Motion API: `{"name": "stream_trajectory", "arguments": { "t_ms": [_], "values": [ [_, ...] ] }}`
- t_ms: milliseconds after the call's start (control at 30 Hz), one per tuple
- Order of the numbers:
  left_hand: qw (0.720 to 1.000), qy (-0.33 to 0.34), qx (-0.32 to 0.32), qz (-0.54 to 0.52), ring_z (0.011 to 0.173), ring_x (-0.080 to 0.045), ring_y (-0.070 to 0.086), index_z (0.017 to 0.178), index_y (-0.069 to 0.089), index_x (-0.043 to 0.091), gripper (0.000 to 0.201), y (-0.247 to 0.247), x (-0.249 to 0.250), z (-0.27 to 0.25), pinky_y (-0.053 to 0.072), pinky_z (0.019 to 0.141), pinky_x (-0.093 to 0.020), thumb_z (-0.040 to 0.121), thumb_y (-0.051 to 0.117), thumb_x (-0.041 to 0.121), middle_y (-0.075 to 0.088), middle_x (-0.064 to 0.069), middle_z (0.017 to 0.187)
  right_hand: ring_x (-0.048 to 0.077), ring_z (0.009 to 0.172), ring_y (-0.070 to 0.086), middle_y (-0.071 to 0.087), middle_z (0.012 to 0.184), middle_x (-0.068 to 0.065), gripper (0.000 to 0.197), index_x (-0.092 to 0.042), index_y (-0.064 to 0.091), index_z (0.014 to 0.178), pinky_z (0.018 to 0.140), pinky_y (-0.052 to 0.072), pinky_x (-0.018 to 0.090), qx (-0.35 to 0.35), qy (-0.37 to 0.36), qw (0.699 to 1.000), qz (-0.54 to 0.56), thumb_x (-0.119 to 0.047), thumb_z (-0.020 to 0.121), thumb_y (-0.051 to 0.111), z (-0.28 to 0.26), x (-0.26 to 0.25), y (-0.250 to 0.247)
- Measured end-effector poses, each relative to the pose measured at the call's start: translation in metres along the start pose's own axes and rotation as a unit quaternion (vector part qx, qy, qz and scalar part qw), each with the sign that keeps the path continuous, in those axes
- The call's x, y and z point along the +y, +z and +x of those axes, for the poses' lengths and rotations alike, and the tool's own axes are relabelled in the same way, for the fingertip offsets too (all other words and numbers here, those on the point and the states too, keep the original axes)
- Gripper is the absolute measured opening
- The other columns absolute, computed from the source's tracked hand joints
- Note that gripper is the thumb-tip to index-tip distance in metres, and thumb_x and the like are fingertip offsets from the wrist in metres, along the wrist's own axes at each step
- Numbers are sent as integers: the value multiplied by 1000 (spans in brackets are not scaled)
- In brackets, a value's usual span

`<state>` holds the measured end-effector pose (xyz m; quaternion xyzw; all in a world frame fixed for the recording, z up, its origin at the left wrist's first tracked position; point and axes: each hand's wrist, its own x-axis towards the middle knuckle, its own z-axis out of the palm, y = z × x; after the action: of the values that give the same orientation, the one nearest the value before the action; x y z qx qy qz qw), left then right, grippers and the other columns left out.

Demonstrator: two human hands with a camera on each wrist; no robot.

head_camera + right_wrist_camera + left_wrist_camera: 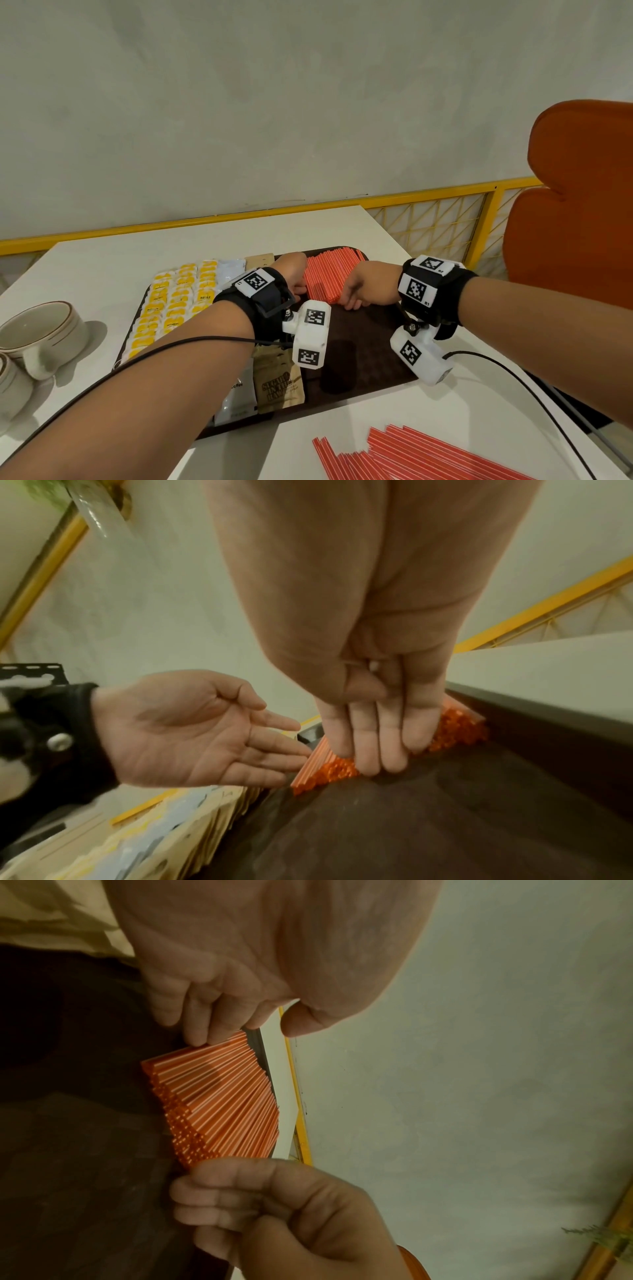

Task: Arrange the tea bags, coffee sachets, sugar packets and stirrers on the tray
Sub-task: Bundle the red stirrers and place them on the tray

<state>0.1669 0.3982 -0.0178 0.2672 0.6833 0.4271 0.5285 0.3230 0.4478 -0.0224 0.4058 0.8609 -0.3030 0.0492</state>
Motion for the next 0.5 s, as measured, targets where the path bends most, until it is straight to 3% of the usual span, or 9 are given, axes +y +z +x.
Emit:
{"name": "stream_trajectory", "arguments": {
  "t_ms": [133, 267, 367, 500],
  "values": [
    [1000, -3, 9, -2, 128, -31, 44, 135, 38, 1, 40, 1, 1, 0, 30, 108, -42, 98, 34, 16, 47, -21, 137, 17, 102, 67, 70, 112, 9, 37, -5, 68, 114, 87, 49, 19, 36, -26, 998, -39, 10, 90, 44, 4, -5, 5],
    [1000, -5, 5, -1, 129, -31, 42, 136, 37, 0, 41, 1, 1, 1, 30, 109, -42, 99, 35, 16, 46, -21, 138, 21, 102, 67, 70, 109, 14, 37, -1, 68, 111, 77, 49, 13, 32, -29, 999, -16, 12, 88, 42, 5, -8, 4],
    [1000, -5, 0, -6, 130, -31, 41, 137, 36, 0, 42, 1, 1, 1, 29, 109, -41, 99, 35, 15, 44, -21, 140, 18, 102, 66, 70, 111, 12, 38, -2, 67, 114, 80, 49, 13, 30, -32, 999, -29, 12, 88, 44, 5, -8, 4],
    [1000, 4, 12, 2, 122, -31, 47, 123, 46, 0, 31, 0, 1, 1, 32, 106, -41, 98, 35, 15, 50, -19, 132, 19, 88, 64, 69, 105, 21, 34, 7, 65, 112, 64, 49, 10, 38, -8, 999, 37, 12, 91, 39, 7, -3, -6]
  ]
}}
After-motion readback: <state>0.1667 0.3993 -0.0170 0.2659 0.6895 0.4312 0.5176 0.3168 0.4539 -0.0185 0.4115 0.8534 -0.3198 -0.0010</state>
